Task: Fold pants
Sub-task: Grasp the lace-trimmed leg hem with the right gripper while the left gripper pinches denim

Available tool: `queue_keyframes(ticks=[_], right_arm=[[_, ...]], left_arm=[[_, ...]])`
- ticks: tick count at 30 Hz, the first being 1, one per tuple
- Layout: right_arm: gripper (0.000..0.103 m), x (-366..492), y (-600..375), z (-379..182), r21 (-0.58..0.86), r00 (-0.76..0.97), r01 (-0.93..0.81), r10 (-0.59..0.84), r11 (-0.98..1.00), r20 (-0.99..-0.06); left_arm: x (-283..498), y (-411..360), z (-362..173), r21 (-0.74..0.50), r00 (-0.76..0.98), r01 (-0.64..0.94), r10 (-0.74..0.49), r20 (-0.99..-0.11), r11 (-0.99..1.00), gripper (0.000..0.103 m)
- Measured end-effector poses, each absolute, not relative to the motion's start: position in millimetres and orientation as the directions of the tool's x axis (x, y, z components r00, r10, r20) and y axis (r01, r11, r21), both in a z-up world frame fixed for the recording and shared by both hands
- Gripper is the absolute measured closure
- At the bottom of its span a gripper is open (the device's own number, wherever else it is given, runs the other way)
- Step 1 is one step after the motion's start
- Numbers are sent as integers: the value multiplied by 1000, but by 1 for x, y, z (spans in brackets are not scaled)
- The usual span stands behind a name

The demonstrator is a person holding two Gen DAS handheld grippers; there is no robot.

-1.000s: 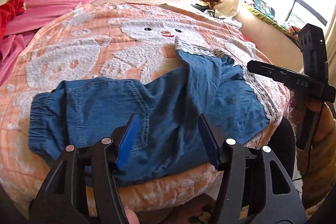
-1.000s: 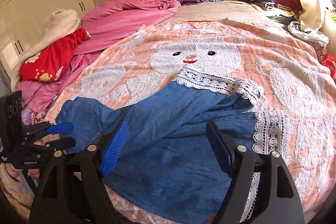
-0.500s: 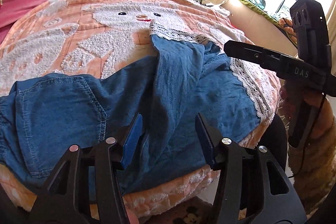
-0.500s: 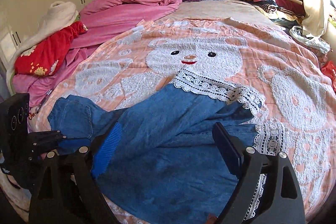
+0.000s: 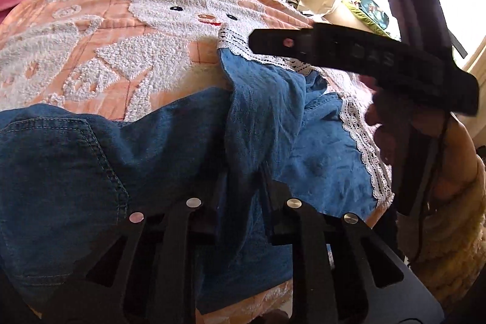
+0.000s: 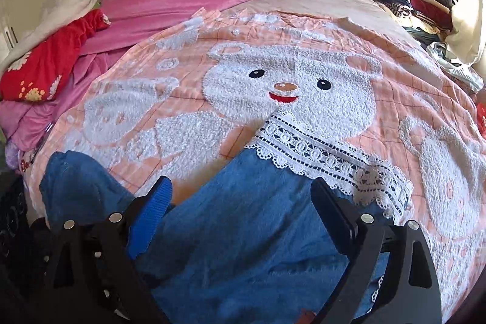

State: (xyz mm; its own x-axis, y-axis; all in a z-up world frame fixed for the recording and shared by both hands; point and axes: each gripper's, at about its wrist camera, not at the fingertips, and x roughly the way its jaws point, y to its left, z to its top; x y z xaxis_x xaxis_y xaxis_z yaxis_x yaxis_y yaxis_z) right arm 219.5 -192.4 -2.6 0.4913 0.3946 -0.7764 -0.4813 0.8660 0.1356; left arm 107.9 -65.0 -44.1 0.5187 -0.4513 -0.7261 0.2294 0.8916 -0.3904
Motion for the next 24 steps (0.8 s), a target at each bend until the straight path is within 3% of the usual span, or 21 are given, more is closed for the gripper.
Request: queue_keyframes(ticks=[20,22,24], right_arm=[[12,330,-157,-60,29,428,-304,164,952,-889],[22,333,-157,-63,2,432,-303,140,953,-891],[42,337,-161,-65,1,431,-304,139,953,-891]], left_arm=[[103,-79,-46,-398,509,300,-498,-702,867,91],[103,-77,-46,-399,508,299,-498,-703,867,91],[104,-78,-46,-392,512,296,-491,-705,871,91]])
